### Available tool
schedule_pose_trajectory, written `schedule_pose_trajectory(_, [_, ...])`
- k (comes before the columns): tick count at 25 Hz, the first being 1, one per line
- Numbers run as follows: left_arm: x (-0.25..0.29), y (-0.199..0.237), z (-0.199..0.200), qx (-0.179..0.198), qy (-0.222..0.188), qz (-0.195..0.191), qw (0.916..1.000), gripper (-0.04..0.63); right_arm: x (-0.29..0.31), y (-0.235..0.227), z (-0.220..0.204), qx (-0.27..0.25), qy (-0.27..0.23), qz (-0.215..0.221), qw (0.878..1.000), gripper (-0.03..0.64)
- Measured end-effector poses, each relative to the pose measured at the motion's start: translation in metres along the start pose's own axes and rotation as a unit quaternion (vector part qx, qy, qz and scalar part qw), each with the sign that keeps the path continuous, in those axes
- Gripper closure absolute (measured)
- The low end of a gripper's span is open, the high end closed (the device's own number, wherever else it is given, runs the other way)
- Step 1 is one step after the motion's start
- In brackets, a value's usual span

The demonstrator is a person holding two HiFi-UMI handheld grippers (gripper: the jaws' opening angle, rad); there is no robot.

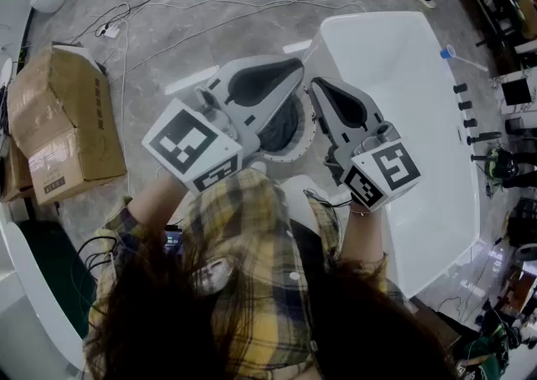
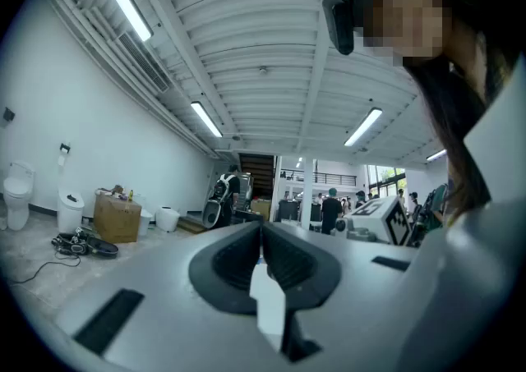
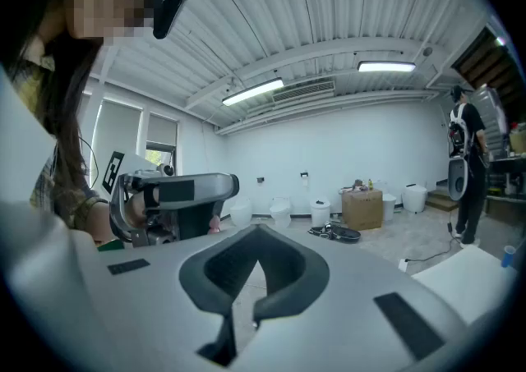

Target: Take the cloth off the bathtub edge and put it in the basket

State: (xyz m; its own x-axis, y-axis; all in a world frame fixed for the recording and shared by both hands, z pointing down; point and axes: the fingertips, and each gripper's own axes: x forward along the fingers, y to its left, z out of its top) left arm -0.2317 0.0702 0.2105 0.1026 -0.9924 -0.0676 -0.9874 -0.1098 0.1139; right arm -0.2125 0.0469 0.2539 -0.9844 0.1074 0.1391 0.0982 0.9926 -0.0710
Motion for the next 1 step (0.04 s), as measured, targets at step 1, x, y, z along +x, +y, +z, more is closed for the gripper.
schedule_pose_trajectory(1, [0.0023, -0.0012, -0.0012, 0.002, 0.002, -0.002, 1.0, 0.572, -0.0014, -0.0028, 0.002, -0.002, -0.001, -0.001, 1.0, 0.601])
